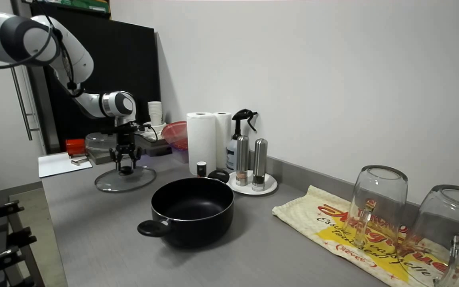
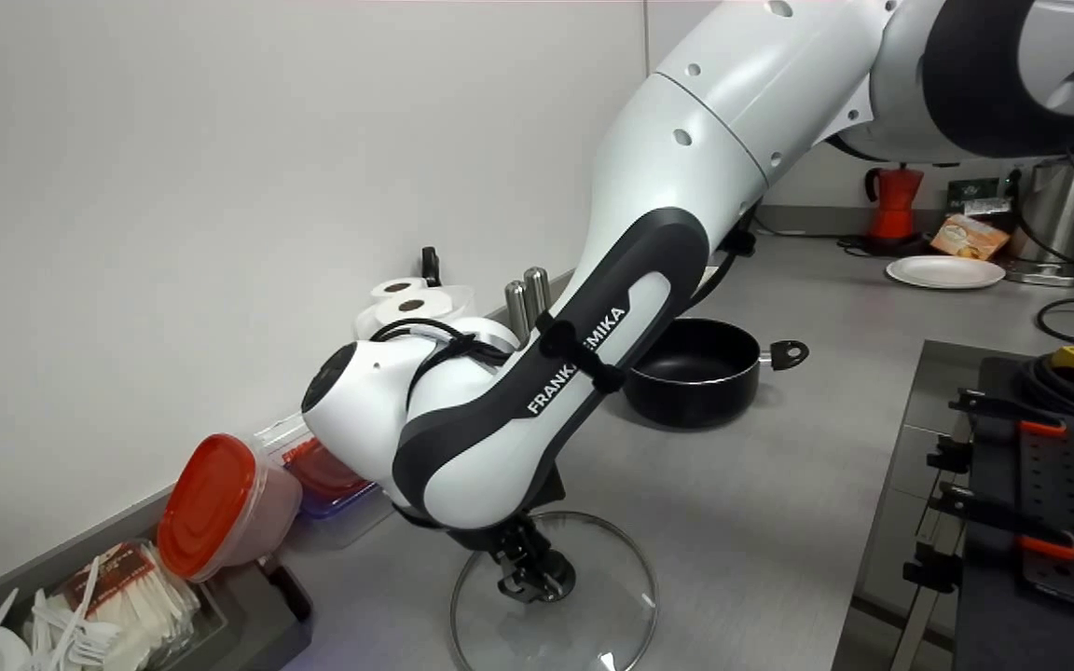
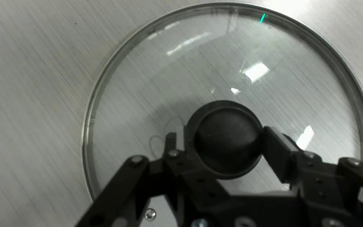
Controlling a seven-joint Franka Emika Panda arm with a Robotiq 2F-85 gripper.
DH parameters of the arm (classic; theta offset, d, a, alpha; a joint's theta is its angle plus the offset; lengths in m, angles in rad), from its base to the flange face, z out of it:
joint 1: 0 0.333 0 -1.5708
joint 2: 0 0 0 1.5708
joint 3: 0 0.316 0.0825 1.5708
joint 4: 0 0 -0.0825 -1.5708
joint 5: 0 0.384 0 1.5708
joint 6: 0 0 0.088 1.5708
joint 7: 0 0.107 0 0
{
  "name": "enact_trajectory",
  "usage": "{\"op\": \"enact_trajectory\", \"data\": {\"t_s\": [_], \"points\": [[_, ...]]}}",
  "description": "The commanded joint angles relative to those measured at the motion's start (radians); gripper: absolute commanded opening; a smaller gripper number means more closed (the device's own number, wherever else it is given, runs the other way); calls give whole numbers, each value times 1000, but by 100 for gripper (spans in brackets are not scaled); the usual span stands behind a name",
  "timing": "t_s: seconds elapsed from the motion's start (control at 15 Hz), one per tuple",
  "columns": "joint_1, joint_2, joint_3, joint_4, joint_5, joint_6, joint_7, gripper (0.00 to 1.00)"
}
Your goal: Remove the lid from the pot
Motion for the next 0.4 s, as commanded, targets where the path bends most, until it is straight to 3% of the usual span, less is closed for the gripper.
{"op": "enact_trajectory", "data": {"t_s": [0.0, 0.13, 0.33], "points": [[0, 0, 0, -1, 0, 0, 0, 70], [0, 0, 0, -1, 0, 0, 0, 81], [0, 0, 0, -1, 0, 0, 0, 81]]}}
